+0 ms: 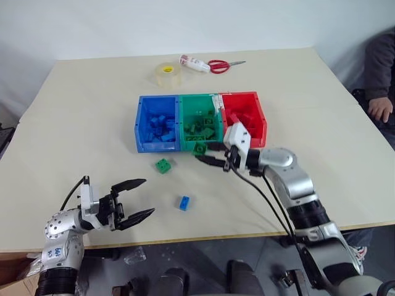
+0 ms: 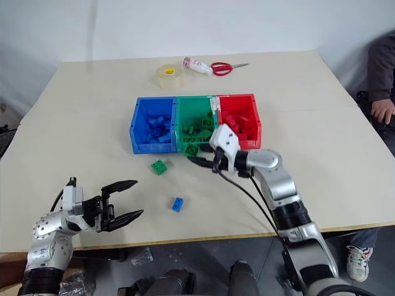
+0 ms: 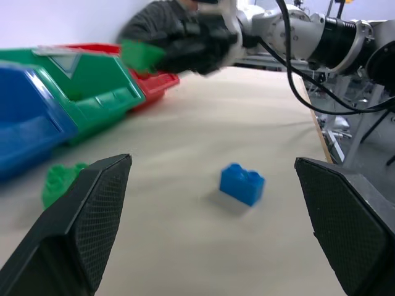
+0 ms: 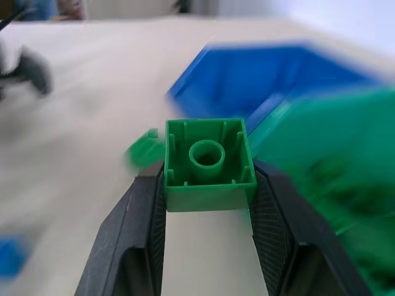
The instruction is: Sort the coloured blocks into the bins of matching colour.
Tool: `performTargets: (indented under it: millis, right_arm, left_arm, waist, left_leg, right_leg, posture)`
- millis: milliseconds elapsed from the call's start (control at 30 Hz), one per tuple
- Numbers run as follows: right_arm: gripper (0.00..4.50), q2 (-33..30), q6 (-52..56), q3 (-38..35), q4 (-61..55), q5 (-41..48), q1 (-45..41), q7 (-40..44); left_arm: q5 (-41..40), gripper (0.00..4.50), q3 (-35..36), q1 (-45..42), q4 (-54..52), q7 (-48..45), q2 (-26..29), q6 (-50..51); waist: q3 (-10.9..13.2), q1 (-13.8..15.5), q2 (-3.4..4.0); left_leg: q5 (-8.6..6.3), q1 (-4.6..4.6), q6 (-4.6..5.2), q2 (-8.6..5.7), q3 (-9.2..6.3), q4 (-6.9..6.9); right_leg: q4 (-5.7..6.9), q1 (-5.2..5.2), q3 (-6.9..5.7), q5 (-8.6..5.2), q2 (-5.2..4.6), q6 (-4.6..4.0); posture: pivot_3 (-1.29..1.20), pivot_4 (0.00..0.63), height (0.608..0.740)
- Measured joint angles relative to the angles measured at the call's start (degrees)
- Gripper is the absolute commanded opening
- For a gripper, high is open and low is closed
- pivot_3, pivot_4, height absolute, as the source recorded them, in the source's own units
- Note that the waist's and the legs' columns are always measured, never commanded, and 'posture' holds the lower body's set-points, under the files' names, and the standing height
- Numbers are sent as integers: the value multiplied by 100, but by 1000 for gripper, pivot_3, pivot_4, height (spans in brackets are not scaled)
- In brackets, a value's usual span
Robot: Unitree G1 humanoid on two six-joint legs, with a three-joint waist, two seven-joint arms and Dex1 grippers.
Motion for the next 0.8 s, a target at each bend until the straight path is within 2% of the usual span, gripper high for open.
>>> performTargets:
  millis: [67, 333, 367, 533, 667, 800]
  right_arm:
    - [1473, 67, -161, -41, 519, -64, -392, -136]
    - [4287, 316, -1183, -190, 2841, -608, -1480, -787]
    - [4425, 340, -1270, -194, 2906, -634, -1488, -811]
    - [4425, 337, -1469, -199, 2633, -597, -1223, -561]
    - [4425, 10, -1108, -158, 1225, -220, -185, 198]
    - [4425, -826, -386, -128, -395, 293, 1136, 1021]
  left_arm:
    - [1, 4500, 25, -44, -6, 46, 128, 114]
    - [11, 4500, 52, -236, -12, 127, 149, 220]
    - [14, 4500, 52, -255, -12, 146, 148, 220]
    - [27, 4500, 12, -293, -16, 169, 136, 224]
    - [38, 4500, -41, -288, -11, 179, 131, 237]
    - [56, 4500, -118, -294, 39, 135, 129, 241]
  waist:
    - [0, -52, 0]
    - [1, -167, 2]
    - [1, -181, 2]
    - [1, -237, 3]
    - [1, -201, 3]
    - [1, -121, 3]
  left_leg:
    - [0, 0, 0, 0, -1, -2]
    - [0, -2, 0, 1, -1, -19]
    - [0, -3, 0, 1, -2, -20]
    - [0, -4, 0, 2, -2, -21]
    - [-1, -13, 2, -1, -6, -9]
    - [-4, -16, 7, -4, -1, -1]
  right_leg:
    - [2, -1, 0, -1, 1, -1]
    - [3, -16, -1, -1, 1, -3]
    - [4, -16, -1, -1, 1, -4]
    - [8, -24, 0, -1, 2, -4]
    - [11, -25, -1, 1, 1, -7]
    - [5, -22, 3, 3, 0, -8]
  posture:
    - [0, 150, 740]
    - [0, 150, 740]
    - [0, 150, 740]
    - [0, 150, 740]
    - [0, 150, 740]
    - [0, 150, 740]
